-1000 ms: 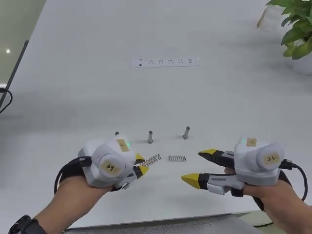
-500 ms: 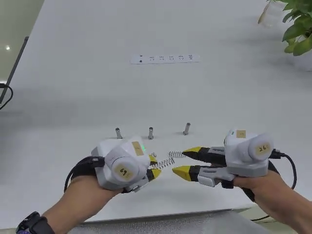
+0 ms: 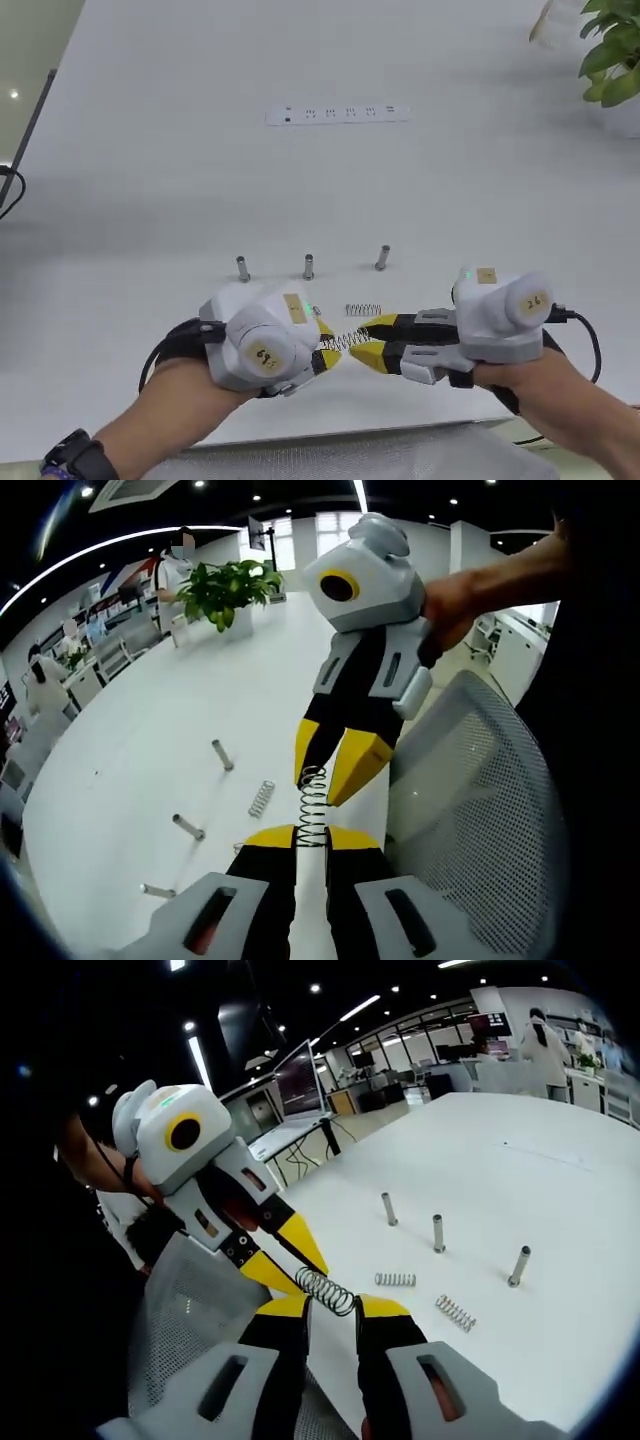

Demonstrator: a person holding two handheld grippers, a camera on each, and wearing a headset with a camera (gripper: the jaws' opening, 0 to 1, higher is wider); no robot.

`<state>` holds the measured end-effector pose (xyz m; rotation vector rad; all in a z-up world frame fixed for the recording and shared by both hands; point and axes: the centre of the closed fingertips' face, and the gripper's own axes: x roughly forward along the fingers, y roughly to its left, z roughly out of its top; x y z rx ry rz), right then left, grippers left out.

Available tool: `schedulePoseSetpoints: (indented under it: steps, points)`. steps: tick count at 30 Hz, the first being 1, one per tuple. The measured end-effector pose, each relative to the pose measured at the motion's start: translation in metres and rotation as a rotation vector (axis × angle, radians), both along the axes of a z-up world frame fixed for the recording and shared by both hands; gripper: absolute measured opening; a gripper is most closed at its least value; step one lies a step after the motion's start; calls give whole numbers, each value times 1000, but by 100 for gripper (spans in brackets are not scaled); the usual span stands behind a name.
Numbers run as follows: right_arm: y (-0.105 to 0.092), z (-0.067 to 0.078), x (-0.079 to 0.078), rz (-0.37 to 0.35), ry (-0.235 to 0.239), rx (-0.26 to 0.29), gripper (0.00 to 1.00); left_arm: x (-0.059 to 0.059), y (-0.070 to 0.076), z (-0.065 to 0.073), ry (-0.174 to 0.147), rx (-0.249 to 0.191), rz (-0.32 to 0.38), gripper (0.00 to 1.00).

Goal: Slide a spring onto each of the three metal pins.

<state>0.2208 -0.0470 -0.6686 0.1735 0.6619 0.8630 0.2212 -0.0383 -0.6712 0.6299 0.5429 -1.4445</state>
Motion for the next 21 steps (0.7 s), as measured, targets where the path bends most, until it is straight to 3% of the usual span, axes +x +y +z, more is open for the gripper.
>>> schedulePoseSetpoints:
  steps: [6,21]
  points:
    - [0,5,-1,1,7,33,12,0,0,-1,-20,11,-26,2]
    - [1,8,-5,31,22,44,10,-2,-4,-4,-56,10,-98,2]
